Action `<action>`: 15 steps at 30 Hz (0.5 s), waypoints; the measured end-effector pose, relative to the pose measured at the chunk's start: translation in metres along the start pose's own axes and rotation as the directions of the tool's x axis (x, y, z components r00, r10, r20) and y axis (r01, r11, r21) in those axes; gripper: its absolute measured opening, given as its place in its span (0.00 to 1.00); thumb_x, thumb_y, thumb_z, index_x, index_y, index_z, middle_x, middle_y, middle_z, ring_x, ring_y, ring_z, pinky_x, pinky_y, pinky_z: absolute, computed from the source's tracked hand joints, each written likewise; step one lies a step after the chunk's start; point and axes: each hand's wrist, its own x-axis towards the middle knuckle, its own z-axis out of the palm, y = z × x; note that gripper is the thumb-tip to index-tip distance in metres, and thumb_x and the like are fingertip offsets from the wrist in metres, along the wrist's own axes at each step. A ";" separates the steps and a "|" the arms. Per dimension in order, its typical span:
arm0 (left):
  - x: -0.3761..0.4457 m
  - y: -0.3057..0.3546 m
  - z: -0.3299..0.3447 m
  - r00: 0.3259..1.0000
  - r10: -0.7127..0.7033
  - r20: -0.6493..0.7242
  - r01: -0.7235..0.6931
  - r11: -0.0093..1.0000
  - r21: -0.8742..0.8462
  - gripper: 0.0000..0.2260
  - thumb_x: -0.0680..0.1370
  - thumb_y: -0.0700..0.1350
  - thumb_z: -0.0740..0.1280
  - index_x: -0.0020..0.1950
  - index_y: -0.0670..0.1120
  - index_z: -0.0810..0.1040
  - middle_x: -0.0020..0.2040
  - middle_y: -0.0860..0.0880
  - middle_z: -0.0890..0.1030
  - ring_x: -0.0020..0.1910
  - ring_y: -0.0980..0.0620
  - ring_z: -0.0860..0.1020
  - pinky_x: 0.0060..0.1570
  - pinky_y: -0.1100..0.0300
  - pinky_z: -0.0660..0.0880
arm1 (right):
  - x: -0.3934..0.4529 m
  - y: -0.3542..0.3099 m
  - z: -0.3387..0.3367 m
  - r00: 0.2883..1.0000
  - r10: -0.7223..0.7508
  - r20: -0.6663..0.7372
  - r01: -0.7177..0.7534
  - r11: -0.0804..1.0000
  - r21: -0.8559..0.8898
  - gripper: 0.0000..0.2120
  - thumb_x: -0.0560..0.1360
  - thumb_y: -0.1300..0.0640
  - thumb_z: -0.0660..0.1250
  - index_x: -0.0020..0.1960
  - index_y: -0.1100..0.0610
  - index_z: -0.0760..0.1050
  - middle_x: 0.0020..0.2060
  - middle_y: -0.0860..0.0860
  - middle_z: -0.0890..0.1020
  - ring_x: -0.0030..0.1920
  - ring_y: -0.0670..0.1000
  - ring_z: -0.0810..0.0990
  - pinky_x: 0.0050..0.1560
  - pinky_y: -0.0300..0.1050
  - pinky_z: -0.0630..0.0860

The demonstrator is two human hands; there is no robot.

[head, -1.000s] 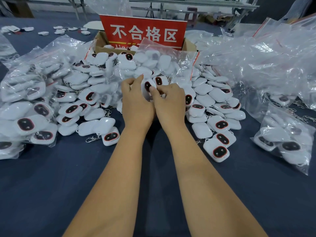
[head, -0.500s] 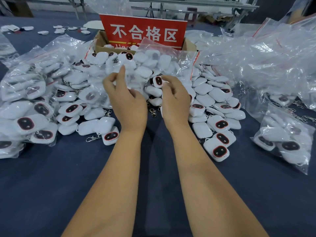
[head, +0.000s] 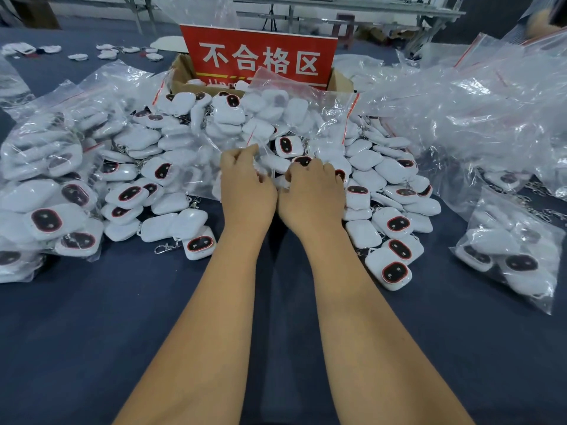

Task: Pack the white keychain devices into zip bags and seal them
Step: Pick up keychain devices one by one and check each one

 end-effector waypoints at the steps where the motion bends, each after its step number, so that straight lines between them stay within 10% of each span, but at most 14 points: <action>1: 0.001 0.000 0.000 1.000 0.000 -0.016 0.000 1.000 0.001 0.25 0.74 0.29 0.60 0.70 0.42 0.73 0.64 0.46 0.69 0.55 0.60 0.66 0.46 0.85 0.58 | -0.001 0.000 0.000 1.000 -0.006 0.007 0.006 1.000 0.005 0.13 0.76 0.51 0.61 0.57 0.56 0.75 0.58 0.56 0.75 0.60 0.58 0.70 0.56 0.51 0.64; 10: 0.000 0.001 -0.008 0.999 -0.037 -0.015 0.037 0.999 0.000 0.19 0.72 0.29 0.60 0.56 0.45 0.80 0.61 0.47 0.72 0.52 0.54 0.73 0.44 0.76 0.66 | -0.002 -0.005 0.002 0.997 -0.048 0.064 0.048 0.999 0.010 0.18 0.75 0.55 0.64 0.64 0.57 0.69 0.61 0.56 0.73 0.59 0.59 0.71 0.49 0.48 0.62; 15: 0.001 0.003 -0.005 0.991 -0.087 0.097 0.094 0.994 -0.064 0.13 0.74 0.33 0.61 0.50 0.46 0.81 0.56 0.41 0.78 0.51 0.45 0.78 0.45 0.59 0.72 | 0.003 -0.006 -0.003 0.983 0.144 -0.117 -0.066 0.860 0.506 0.21 0.73 0.65 0.62 0.65 0.55 0.72 0.58 0.53 0.73 0.50 0.52 0.74 0.43 0.45 0.66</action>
